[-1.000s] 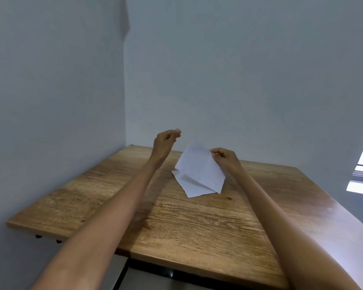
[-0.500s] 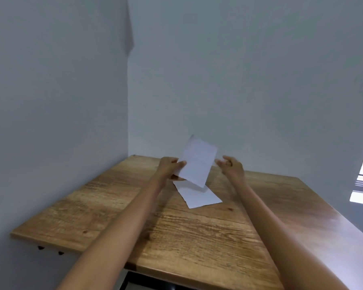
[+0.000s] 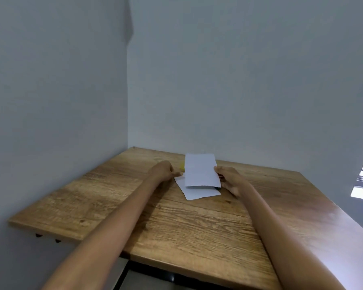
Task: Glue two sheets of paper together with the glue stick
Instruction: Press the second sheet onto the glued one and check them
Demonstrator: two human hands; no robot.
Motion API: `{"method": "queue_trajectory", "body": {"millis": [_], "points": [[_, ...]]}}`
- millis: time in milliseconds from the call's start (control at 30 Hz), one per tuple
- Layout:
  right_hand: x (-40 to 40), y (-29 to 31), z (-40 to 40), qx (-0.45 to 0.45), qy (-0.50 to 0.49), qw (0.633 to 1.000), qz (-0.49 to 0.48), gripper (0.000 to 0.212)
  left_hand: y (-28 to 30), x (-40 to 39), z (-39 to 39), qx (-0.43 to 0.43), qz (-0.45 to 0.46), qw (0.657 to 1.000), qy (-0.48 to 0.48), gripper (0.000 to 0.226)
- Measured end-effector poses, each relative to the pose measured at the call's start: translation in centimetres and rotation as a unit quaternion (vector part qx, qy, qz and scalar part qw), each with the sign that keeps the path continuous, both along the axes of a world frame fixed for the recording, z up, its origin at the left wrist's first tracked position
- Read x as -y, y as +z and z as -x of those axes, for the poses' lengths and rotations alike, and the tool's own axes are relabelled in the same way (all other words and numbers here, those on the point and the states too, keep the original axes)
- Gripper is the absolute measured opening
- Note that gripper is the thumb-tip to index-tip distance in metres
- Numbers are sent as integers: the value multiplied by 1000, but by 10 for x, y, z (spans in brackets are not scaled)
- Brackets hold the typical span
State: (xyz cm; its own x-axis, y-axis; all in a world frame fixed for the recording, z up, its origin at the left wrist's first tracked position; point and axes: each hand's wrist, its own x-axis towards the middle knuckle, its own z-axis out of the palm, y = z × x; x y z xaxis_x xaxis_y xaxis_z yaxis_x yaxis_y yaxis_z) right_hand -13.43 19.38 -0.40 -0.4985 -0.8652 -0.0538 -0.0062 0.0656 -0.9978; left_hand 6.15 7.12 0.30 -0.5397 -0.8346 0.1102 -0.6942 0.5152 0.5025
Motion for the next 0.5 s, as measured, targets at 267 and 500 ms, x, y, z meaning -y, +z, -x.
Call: {"method": "queue_trajectory", "body": {"millis": [267, 500], "points": [[-4, 4, 5, 42, 15, 999, -28, 23, 12, 5, 13, 10, -91, 996, 18, 37], [-2, 11, 0, -99, -44, 985, -131, 11, 5, 10, 10, -181, -145, 972, 32, 12]]}}
